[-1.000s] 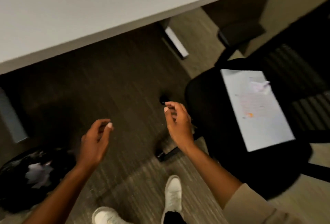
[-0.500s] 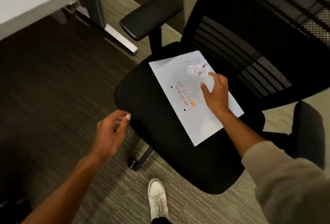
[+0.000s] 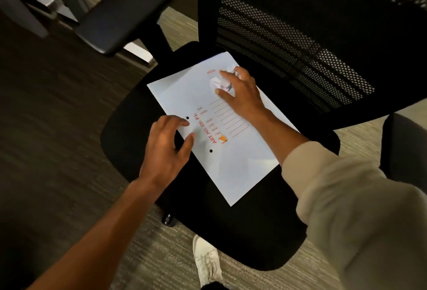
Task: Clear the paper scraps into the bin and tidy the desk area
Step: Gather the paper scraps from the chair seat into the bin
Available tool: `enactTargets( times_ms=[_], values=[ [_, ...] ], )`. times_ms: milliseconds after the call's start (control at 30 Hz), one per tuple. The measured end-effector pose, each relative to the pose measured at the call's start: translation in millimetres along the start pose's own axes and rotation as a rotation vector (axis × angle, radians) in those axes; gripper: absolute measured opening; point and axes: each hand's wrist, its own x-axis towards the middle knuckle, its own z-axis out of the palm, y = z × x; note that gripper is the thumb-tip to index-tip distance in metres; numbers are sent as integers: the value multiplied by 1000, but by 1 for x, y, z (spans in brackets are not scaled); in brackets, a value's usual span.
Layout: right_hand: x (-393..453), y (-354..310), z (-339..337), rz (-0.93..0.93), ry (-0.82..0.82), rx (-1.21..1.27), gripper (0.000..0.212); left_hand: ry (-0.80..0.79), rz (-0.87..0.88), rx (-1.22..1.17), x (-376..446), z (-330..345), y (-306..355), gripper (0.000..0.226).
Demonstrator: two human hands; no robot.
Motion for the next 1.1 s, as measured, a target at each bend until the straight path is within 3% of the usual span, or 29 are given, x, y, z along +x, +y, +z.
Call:
enactTargets(
  times_ms=[267,533,700,900,967,1100],
  values=[
    [-19,0,10,-1,239,52,14,-60,131,183,16,31,23,47],
    [-51,1,2,167,343,276,13,-131,159,251,22,43,25,55],
    [-21,-11,-4,219,469,307,28,-166,152,262,23,43,27,54],
    [7,-9,9,293,220,1,54,-166,138,285,22,45,28,46],
    [7,-9,14,257,176,-72,48,-167,136,301,21,46,28,44],
    [-1,-10,19,197,218,28,22,-156,124,313,21,48,27,41]
  ],
)
